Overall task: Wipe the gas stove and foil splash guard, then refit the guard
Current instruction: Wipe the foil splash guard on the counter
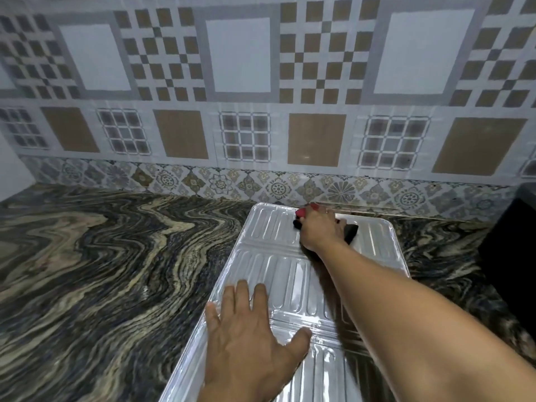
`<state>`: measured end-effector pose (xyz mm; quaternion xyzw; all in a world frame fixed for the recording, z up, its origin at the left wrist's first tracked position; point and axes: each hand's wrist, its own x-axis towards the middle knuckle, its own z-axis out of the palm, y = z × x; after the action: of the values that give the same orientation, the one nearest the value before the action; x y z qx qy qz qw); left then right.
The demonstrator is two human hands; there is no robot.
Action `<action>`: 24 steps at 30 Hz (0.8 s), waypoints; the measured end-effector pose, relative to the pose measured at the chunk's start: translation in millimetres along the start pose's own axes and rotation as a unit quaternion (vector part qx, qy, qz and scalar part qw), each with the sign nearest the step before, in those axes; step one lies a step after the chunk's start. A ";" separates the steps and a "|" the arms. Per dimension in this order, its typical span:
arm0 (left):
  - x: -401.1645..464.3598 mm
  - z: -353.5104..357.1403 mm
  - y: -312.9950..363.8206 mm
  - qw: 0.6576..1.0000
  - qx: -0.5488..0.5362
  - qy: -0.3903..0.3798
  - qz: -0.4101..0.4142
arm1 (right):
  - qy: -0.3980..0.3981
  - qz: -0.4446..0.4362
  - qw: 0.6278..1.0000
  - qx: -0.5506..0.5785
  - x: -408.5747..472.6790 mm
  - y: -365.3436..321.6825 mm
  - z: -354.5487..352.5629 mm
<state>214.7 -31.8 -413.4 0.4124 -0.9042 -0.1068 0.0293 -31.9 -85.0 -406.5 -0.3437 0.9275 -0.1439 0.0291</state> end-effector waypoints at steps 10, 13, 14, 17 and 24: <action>4.1 2.8 4.1 1.000 0.014 -0.005 -0.011 | -0.074 -0.228 0.971 0.001 -13.8 -51.1 10.9; 3.4 2.4 3.6 1.000 0.013 0.001 -0.007 | -0.094 -0.283 0.954 0.013 -36.2 -41.1 6.5; 3.1 2.4 3.7 1.000 0.013 0.003 -0.004 | -0.097 -0.289 0.952 0.017 -42.6 -32.6 3.9; 1.7 2.3 3.1 1.000 0.012 0.012 0.002 | -0.090 -0.271 0.958 0.021 -56.6 1.2 -7.7; 3.9 3.6 2.2 1.000 0.014 0.023 0.004 | -0.046 -0.161 0.986 0.006 -77.9 82.0 -36.3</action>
<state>209.9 -32.7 -416.6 0.4111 -0.9066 -0.0841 0.0446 -29.7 33.5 -398.8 -0.4946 0.8569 -0.1362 0.0505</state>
